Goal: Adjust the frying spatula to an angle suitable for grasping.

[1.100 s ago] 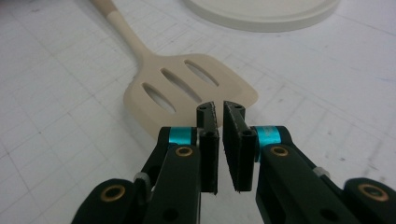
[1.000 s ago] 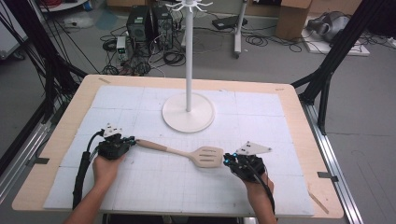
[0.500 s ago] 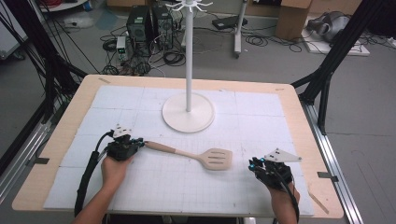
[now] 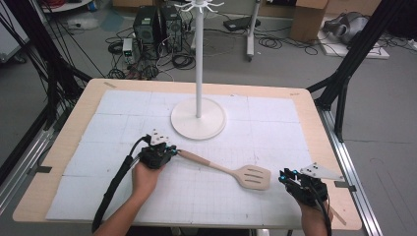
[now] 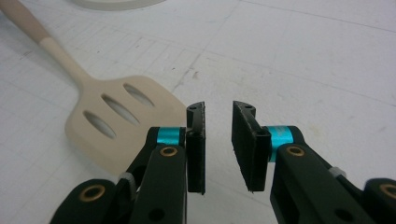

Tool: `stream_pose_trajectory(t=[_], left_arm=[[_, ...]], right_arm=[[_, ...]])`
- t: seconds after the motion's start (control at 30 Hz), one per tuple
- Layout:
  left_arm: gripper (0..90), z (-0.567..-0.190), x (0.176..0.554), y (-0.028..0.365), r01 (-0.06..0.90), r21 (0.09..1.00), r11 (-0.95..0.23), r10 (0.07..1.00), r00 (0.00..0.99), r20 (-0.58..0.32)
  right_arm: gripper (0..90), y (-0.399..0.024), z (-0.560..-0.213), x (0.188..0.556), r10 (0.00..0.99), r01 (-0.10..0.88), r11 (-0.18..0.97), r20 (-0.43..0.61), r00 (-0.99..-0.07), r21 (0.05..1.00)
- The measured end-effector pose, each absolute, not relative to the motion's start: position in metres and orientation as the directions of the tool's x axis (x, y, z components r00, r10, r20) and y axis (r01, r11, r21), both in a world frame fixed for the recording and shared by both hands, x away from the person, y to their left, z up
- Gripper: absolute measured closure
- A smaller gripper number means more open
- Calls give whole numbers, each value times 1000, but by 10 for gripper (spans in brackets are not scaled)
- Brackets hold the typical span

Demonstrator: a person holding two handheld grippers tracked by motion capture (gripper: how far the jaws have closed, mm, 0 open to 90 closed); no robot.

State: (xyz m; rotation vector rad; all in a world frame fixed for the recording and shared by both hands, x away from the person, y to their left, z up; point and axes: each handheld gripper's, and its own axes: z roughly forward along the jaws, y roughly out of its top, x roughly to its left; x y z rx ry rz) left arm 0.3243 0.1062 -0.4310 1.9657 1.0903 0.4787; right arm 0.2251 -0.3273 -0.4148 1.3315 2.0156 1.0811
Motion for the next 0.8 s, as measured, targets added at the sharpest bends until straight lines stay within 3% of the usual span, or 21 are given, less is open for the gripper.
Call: stream_pose_trajectory(t=[0.57,0.8], left_arm=[[863,-445,319,61,530,779,-335,789,609,-75],[749,-441,321,74,516,786,-341,783,619,-67]], right_arm=[[708,-340,-414,216,936,526,150,51,-349,837],[666,-341,-413,214,937,511,146,48,-347,847]])
